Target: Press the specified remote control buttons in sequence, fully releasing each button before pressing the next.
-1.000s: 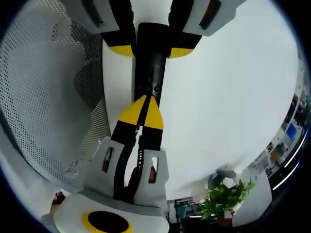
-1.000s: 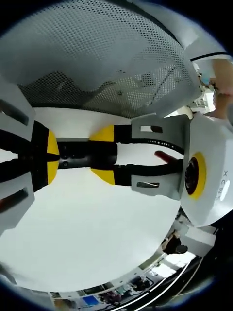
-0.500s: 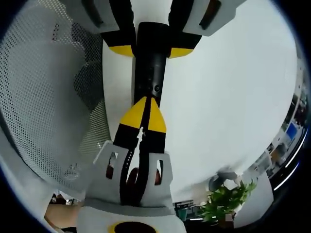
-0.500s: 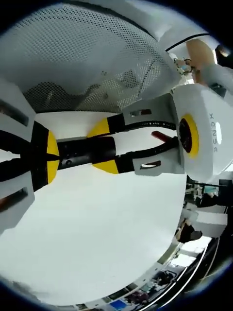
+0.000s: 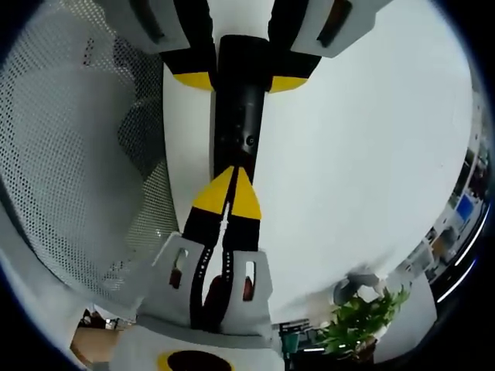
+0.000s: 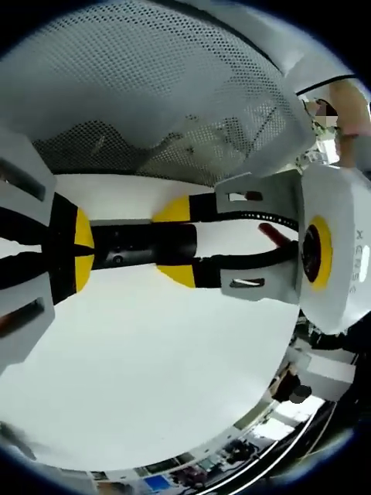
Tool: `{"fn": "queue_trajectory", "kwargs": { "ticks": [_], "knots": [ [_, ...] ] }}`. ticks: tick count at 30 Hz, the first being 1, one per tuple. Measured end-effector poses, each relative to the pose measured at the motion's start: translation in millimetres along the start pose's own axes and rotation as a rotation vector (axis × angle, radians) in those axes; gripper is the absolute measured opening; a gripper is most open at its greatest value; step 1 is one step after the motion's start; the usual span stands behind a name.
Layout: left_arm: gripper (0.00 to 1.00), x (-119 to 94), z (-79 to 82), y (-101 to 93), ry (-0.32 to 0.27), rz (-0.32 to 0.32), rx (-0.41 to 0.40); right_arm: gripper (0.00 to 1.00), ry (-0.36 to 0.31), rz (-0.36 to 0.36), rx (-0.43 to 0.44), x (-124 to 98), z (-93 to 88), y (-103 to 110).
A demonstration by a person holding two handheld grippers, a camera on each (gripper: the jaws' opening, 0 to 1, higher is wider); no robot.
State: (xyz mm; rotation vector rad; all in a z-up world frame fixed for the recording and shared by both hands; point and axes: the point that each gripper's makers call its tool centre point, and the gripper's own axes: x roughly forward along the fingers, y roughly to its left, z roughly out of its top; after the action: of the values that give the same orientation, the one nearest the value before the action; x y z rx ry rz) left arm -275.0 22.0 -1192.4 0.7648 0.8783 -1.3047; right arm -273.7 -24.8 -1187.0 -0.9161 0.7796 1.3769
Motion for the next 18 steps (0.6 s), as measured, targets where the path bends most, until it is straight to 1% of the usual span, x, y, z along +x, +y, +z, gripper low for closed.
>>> {"fn": "queue_trajectory", "kwargs": {
  "ticks": [3, 4, 5, 7, 10, 13, 14, 15, 18],
  "knots": [
    [0.24, -0.1, 0.0, -0.1, 0.002, -0.002, 0.006, 0.00, 0.016, -0.013, -0.039, 1.5, 1.5, 1.3],
    [0.24, 0.0, 0.1, -0.1, 0.004, -0.003, 0.006, 0.00, 0.016, -0.015, -0.035, 1.5, 1.7, 1.1],
    [0.24, 0.0, 0.1, -0.1, 0.005, -0.004, 0.008, 0.00, 0.016, -0.020, -0.022, 1.1, 1.4, 0.2],
    [0.24, 0.0, 0.1, -0.1, 0.011, -0.008, 0.013, 0.00, -0.012, -0.025, 0.050, 0.1, 1.7, -0.6],
    [0.24, 0.1, 0.3, 0.2, 0.015, -0.005, 0.010, 0.00, -0.050, -0.020, 0.119, -1.2, 2.0, -1.4],
    [0.24, 0.2, 0.4, 0.2, 0.018, -0.001, 0.006, 0.00, -0.070, -0.005, 0.134, -2.7, 0.9, -2.1],
    [0.24, 0.2, 0.4, 0.1, 0.019, 0.000, 0.005, 0.00, -0.076, 0.006, 0.161, -3.2, 0.6, -1.8],
    [0.24, 0.1, 0.3, 0.0, 0.020, 0.001, 0.005, 0.00, -0.074, 0.014, 0.172, -3.7, 0.0, -1.6],
    [0.24, 0.0, 0.1, -0.1, 0.021, 0.002, 0.004, 0.00, -0.061, 0.021, 0.168, -5.3, -3.0, -1.3]
  ]
}}
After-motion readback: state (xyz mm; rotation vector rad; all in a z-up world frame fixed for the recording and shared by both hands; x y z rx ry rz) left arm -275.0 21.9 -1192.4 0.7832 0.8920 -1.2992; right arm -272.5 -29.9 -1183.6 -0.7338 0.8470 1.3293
